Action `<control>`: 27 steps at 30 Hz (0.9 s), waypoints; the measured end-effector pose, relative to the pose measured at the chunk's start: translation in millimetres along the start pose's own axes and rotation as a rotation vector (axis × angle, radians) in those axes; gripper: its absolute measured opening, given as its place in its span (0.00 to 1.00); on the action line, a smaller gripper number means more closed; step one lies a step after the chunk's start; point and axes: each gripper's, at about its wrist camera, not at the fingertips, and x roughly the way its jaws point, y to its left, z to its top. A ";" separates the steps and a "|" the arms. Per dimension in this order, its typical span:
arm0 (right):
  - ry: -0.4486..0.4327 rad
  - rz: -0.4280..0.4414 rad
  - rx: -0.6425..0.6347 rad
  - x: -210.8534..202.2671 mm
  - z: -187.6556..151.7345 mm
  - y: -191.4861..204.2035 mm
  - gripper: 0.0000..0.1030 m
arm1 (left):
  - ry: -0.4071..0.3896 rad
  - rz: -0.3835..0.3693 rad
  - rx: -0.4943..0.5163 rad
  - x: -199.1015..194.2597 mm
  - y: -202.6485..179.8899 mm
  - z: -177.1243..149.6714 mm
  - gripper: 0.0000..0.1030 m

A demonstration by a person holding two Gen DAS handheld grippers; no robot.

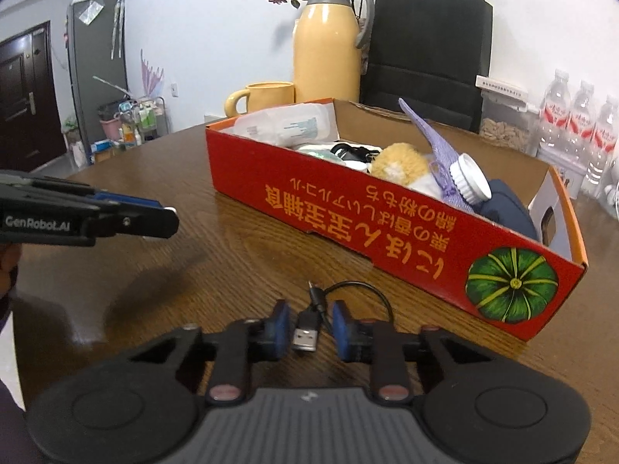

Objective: Organize objects
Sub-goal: 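Carry the white cap and USB cable into the box and open both grippers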

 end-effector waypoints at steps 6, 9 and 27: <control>-0.009 -0.037 -0.011 -1.4 -1.1 7.2 0.14 | -0.005 -0.007 -0.005 1.1 2.5 2.5 0.29; -0.019 -0.050 -0.008 -3.6 -1.0 8.5 0.14 | -0.013 -0.012 -0.003 1.2 1.7 5.9 0.29; -0.243 -0.118 -0.006 -47.6 48.4 5.2 0.14 | -0.189 -0.097 0.088 -5.4 -29.5 74.4 0.29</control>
